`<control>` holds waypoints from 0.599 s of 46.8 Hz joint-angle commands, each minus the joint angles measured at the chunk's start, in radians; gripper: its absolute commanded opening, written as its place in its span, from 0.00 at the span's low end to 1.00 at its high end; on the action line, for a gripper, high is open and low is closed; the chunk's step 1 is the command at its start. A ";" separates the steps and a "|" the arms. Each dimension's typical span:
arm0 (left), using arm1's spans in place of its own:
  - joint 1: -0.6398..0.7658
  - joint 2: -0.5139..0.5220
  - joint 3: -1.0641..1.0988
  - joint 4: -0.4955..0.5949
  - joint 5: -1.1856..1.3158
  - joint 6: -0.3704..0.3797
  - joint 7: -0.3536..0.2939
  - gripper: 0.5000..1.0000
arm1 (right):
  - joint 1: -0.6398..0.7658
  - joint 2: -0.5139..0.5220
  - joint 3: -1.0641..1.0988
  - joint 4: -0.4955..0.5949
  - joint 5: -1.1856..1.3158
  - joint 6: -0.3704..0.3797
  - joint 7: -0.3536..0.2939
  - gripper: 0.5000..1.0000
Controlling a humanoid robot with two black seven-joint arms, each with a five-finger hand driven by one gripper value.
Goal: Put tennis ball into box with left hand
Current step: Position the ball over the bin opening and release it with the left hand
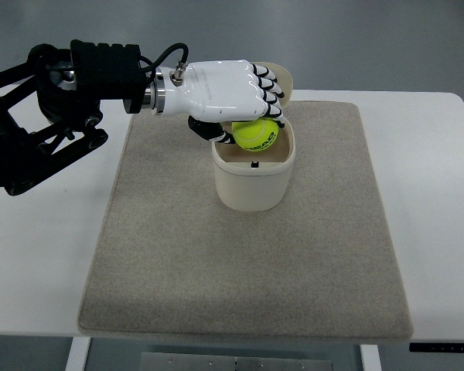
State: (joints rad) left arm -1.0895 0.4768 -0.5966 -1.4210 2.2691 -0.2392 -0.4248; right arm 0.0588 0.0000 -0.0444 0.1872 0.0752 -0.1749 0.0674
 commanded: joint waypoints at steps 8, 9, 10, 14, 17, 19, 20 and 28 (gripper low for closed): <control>0.026 0.037 0.000 -0.021 0.000 0.000 -0.005 0.99 | 0.000 0.000 0.000 0.000 0.000 0.000 0.000 0.81; 0.029 0.048 0.000 -0.030 -0.003 0.001 -0.006 0.99 | 0.000 0.000 0.000 0.000 0.000 0.000 0.000 0.81; 0.029 0.061 0.000 -0.041 -0.010 0.001 -0.008 0.99 | 0.000 0.000 0.000 0.000 0.000 0.000 0.000 0.81; 0.031 0.126 -0.002 -0.076 -0.069 0.001 -0.014 0.99 | 0.000 0.000 0.000 0.000 0.000 0.000 0.000 0.80; 0.031 0.170 0.000 -0.101 -0.152 -0.002 -0.015 1.00 | 0.000 0.000 0.001 0.000 0.000 0.000 0.000 0.81; 0.031 0.203 0.000 -0.113 -0.216 -0.005 -0.023 1.00 | 0.000 0.000 0.000 0.000 0.000 0.000 0.000 0.80; 0.031 0.218 0.000 -0.118 -0.247 -0.006 -0.028 1.00 | 0.000 0.000 0.000 0.000 0.000 0.000 0.000 0.81; 0.040 0.321 0.000 -0.124 -0.517 -0.009 -0.045 1.00 | 0.000 0.000 0.000 0.000 0.000 0.000 0.000 0.81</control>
State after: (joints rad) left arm -1.0557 0.7615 -0.5972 -1.5501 1.8658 -0.2488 -0.4687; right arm 0.0595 0.0000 -0.0441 0.1872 0.0751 -0.1749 0.0677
